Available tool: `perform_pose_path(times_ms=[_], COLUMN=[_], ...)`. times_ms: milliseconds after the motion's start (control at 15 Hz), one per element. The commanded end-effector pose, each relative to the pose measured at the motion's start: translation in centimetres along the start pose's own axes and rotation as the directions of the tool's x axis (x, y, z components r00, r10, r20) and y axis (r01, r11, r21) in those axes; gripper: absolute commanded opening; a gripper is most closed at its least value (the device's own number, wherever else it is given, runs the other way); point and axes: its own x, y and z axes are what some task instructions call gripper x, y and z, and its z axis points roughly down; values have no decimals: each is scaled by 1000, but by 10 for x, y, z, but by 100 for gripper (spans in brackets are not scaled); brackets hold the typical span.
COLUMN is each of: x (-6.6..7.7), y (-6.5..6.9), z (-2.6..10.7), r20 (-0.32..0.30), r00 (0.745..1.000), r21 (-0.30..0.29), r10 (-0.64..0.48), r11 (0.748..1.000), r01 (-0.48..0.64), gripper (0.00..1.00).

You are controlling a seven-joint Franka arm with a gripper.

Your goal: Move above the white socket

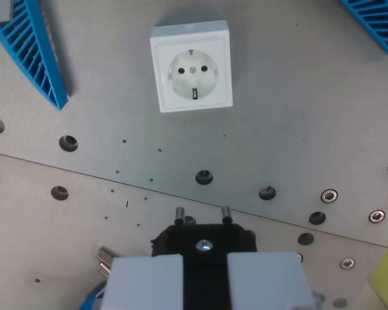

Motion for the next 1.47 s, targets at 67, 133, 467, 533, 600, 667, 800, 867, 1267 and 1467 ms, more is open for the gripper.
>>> perform_pose_path(times_ms=[67,133,467,533,600,667,800,867,1267,1467], x=[0,0,1,1,1,1,2,2,2,2], y=[0,0,0,0,0,0,0,0,-1,-2], z=[2,3,10,12,14,16,21,24,44,56], r20=[-1,-2,-16,-20,-24,-26,-31,-33,-50,-59], r00=[1000,1000,1000,1000,1000,999,999,999,998,997], r21=[-1,-2,-8,-9,-10,-11,-13,-14,-19,-22], r10=[-5,-6,-16,-18,-21,-24,-30,-32,-48,-56], r11=[1000,1000,1000,1000,1000,1000,999,999,999,998], r01=[5,6,16,18,21,23,29,32,47,54], gripper=[0,0,0,0,0,0,0,0,0,0])
